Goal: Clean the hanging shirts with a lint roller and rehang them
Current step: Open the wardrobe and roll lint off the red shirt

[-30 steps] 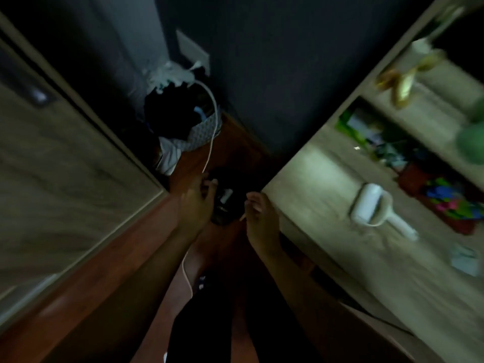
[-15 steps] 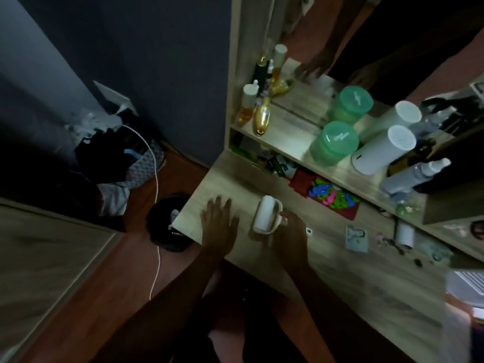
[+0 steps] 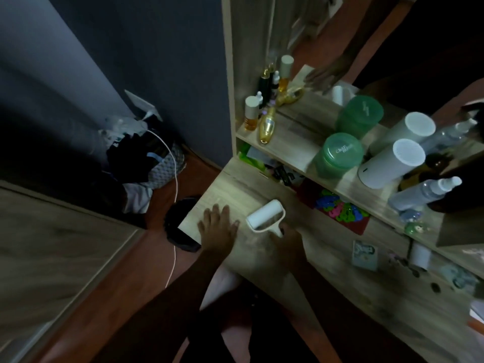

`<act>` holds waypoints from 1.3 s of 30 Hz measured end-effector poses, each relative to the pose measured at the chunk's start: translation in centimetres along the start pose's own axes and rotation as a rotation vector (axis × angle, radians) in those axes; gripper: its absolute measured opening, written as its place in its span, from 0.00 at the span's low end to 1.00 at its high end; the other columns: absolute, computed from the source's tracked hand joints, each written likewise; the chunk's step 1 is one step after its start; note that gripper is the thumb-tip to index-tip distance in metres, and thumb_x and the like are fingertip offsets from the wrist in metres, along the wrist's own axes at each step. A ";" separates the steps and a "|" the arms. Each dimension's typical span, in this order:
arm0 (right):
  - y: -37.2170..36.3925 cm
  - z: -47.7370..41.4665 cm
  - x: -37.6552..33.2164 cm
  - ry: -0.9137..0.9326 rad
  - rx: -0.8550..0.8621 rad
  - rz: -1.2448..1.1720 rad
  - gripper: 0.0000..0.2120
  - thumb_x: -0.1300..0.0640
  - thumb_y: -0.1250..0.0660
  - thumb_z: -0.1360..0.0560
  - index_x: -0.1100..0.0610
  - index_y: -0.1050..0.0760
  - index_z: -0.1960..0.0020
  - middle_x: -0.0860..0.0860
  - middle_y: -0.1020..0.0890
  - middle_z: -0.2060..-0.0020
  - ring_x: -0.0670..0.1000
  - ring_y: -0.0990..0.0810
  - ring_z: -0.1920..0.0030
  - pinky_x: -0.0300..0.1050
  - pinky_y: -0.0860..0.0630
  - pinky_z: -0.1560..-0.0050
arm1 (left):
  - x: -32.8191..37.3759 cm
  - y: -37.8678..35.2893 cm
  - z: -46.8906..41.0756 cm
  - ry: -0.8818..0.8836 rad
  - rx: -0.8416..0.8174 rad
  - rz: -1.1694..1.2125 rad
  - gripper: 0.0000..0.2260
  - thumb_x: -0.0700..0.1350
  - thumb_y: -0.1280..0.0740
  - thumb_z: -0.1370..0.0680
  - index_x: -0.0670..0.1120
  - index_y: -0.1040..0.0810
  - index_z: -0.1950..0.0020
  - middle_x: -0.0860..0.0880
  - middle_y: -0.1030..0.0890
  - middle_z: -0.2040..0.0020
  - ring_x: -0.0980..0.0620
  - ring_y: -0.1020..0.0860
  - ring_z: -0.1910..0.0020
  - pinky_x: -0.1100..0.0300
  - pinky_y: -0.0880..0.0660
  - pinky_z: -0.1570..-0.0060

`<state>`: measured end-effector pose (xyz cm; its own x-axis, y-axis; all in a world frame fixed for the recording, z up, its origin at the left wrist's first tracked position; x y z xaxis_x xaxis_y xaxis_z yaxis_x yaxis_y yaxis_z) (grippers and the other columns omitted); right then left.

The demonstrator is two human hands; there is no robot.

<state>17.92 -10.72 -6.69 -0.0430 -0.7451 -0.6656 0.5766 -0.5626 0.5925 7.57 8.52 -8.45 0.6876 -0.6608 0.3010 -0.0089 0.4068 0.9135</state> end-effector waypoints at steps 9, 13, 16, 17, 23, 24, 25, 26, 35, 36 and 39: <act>-4.3 4.9 -20.5 0.211 -0.068 -0.317 0.10 0.56 0.29 0.24 0.56 0.29 0.58 0.50 0.24 0.63 0.52 0.18 0.69 0.42 0.24 0.69 | -8.3 19.7 1.7 0.062 0.480 0.208 0.22 0.55 0.39 0.20 0.43 0.28 0.32 0.41 0.24 0.36 0.40 0.27 0.37 0.44 0.27 0.41; -8.1 9.2 -32.1 0.449 -0.088 -0.325 0.13 0.53 0.29 0.25 0.59 0.28 0.60 0.57 0.20 0.68 0.51 0.19 0.73 0.43 0.25 0.71 | -16.4 30.9 4.3 0.017 0.706 0.276 0.22 0.57 0.42 0.21 0.44 0.24 0.35 0.44 0.20 0.40 0.44 0.25 0.39 0.49 0.27 0.40; -12.2 13.3 -39.8 0.548 -0.134 -0.365 0.14 0.47 0.30 0.26 0.57 0.27 0.57 0.57 0.19 0.67 0.52 0.20 0.73 0.52 0.22 0.67 | -23.9 37.9 6.6 0.082 0.792 0.247 0.18 0.57 0.42 0.20 0.46 0.23 0.43 0.45 0.18 0.48 0.42 0.21 0.47 0.49 0.25 0.48; -13.9 14.5 -42.1 0.575 -0.170 -0.390 0.13 0.47 0.30 0.26 0.56 0.26 0.57 0.56 0.19 0.69 0.52 0.21 0.74 0.54 0.22 0.66 | -26.3 39.8 7.4 0.109 0.813 0.237 0.16 0.57 0.42 0.20 0.46 0.23 0.47 0.45 0.18 0.52 0.42 0.20 0.50 0.49 0.24 0.52; -21.1 22.1 -50.7 0.658 -0.275 -0.546 0.11 0.51 0.32 0.23 0.59 0.25 0.56 0.53 0.22 0.73 0.48 0.24 0.75 0.44 0.25 0.68 | -37.2 45.1 10.1 0.242 0.796 0.186 0.15 0.55 0.40 0.19 0.45 0.24 0.55 0.40 0.16 0.60 0.36 0.19 0.57 0.49 0.24 0.62; -21.9 22.8 -51.2 0.656 -0.282 -0.570 0.10 0.52 0.32 0.22 0.59 0.26 0.55 0.53 0.21 0.71 0.48 0.24 0.75 0.43 0.26 0.69 | -38.2 45.2 10.1 0.248 0.770 0.164 0.15 0.54 0.40 0.19 0.44 0.22 0.54 0.39 0.16 0.58 0.36 0.19 0.56 0.49 0.25 0.61; -22.7 23.1 -51.6 0.646 -0.290 -0.600 0.10 0.53 0.32 0.22 0.60 0.26 0.55 0.53 0.20 0.69 0.48 0.25 0.75 0.43 0.27 0.70 | -39.0 45.2 9.9 0.268 0.744 0.142 0.15 0.53 0.40 0.19 0.43 0.20 0.52 0.39 0.16 0.57 0.36 0.19 0.54 0.49 0.26 0.59; -23.4 23.3 -51.9 0.636 -0.297 -0.614 0.09 0.54 0.32 0.22 0.60 0.26 0.54 0.54 0.20 0.67 0.49 0.25 0.75 0.44 0.27 0.71 | -40.0 45.1 9.6 0.302 0.718 0.125 0.15 0.52 0.39 0.19 0.43 0.19 0.51 0.39 0.16 0.55 0.36 0.19 0.52 0.50 0.27 0.58; -28.4 20.2 -54.5 0.630 -0.323 -0.520 0.10 0.53 0.31 0.23 0.59 0.26 0.57 0.51 0.21 0.71 0.48 0.24 0.75 0.43 0.27 0.72 | -48.3 42.4 3.9 0.596 0.467 0.104 0.19 0.57 0.39 0.21 0.43 0.19 0.48 0.41 0.17 0.49 0.41 0.19 0.48 0.54 0.25 0.54; -28.9 19.8 -54.9 0.634 -0.335 -0.505 0.09 0.53 0.31 0.23 0.58 0.26 0.57 0.51 0.21 0.70 0.47 0.24 0.75 0.42 0.27 0.72 | -48.9 42.1 3.3 0.605 0.454 0.108 0.20 0.58 0.39 0.22 0.42 0.18 0.48 0.41 0.17 0.49 0.41 0.19 0.49 0.54 0.25 0.55; -30.2 18.4 -56.1 0.656 -0.372 -0.474 0.07 0.55 0.31 0.23 0.57 0.25 0.56 0.50 0.21 0.70 0.46 0.24 0.74 0.40 0.27 0.71 | -50.2 41.0 1.2 0.617 0.402 0.109 0.20 0.59 0.38 0.22 0.44 0.18 0.49 0.42 0.17 0.51 0.42 0.19 0.51 0.55 0.24 0.55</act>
<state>-12.05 41.43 21.11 0.0658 -0.0447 -0.9968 0.8493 -0.5219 0.0795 -28.16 57.60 14.28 0.9494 -0.1079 0.2950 -0.2836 0.1094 0.9527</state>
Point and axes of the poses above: each hand's wrist, its own z-axis away from the middle knuckle, its own y-axis out of the back of the hand, x = y × z, the point moved 7 cm from there along -z, towards the middle knuckle
